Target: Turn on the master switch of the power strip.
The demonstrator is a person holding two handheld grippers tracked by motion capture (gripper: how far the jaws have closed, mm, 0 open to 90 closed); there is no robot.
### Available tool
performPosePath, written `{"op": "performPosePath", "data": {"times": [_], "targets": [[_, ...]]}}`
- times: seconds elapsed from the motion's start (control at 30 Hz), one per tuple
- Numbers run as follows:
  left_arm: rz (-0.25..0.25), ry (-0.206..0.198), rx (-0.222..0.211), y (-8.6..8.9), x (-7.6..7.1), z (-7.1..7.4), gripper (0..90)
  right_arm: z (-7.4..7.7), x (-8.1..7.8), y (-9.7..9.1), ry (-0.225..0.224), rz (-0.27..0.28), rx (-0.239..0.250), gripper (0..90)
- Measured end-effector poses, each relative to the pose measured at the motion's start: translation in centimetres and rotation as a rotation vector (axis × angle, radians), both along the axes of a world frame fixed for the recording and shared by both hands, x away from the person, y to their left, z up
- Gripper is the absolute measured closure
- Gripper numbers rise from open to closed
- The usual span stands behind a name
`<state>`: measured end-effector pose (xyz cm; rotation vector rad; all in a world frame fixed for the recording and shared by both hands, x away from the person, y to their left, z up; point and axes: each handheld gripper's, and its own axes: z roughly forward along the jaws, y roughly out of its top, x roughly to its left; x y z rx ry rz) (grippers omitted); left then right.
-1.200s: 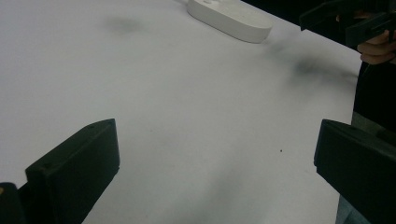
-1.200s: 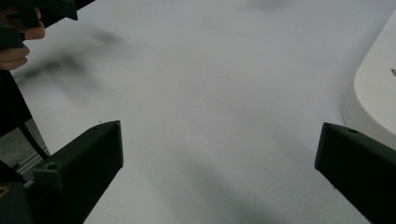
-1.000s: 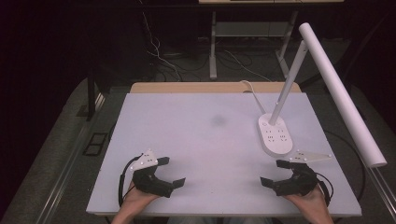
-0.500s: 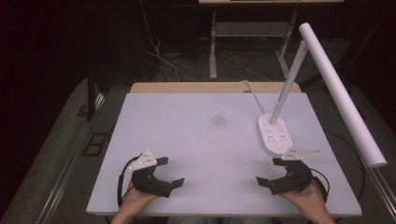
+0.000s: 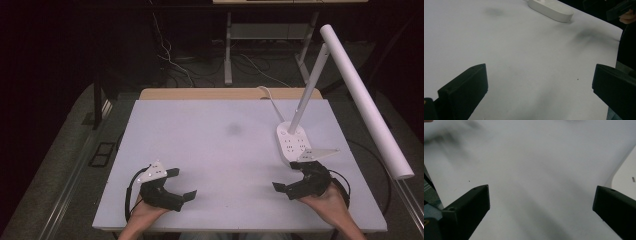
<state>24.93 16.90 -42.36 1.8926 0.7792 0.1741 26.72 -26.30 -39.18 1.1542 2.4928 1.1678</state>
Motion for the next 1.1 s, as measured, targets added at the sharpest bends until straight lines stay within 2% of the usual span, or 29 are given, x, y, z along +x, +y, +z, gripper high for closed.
{"op": "performPosePath", "data": {"times": [0.33, 1.1], "targets": [[0.004, 0.003, 0.001, 0.0, 0.0, 0.0, 0.0, 1.2, 1.2, -0.1, -0.010, 0.001, -0.029, 0.6], [0.006, 0.006, 0.001, 0.0, 0.0, -0.1, 0.0, 2.6, 3.5, -0.1, -0.007, 0.013, -0.070, 0.6]]}}
